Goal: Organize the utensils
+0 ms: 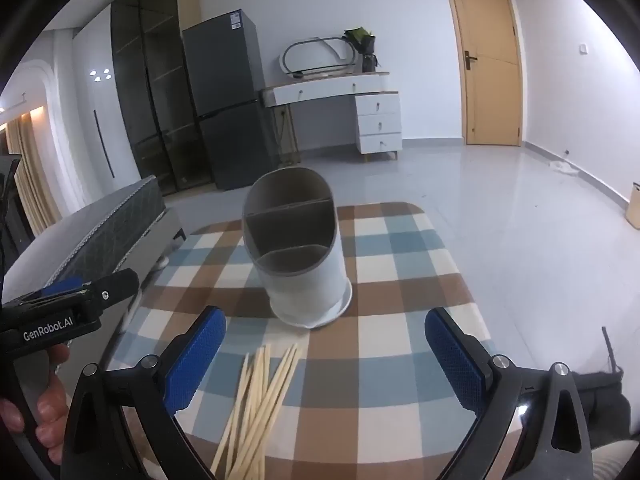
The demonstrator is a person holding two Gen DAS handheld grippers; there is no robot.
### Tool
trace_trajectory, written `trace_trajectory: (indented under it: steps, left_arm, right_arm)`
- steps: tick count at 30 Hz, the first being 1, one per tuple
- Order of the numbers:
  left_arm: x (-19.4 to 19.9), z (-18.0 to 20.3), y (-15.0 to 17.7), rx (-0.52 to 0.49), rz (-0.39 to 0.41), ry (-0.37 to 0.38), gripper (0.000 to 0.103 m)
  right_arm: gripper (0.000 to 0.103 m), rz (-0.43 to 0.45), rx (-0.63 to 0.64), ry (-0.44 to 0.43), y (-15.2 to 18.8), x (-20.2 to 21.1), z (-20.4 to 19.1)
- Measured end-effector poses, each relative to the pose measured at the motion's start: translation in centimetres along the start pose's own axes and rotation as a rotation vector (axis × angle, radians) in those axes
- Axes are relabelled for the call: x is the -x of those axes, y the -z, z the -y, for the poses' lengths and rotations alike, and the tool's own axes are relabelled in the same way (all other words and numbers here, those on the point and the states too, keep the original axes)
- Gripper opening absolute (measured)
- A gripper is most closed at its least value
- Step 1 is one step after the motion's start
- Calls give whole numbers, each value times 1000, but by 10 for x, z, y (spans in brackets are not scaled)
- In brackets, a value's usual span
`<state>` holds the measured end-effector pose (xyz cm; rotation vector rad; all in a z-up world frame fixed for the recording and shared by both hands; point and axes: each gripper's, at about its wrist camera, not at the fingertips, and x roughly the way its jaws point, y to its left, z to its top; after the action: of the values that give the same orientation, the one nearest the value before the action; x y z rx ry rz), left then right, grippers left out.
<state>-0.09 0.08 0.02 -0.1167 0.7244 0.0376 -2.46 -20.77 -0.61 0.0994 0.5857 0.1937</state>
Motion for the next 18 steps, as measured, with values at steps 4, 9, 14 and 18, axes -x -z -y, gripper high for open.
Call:
trace_trajectory:
  steps: [4,9,14,18]
  left_arm:
    - [1,4,0,-24,-6,-13,102]
    - [-1,1,1,-16,-8,-11,102]
    - [-2,0,1,-12,-8,-6,102]
    - [-1,3,2,-24,-1,-7,101]
  right_arm:
    - [101,-12,-10,-16,0,0,0]
    - [101,-17,-3,-27,0,2,0]
    - [101,17,8,9,-1,3,2]
    - [101,20,7,6,-1,3,1]
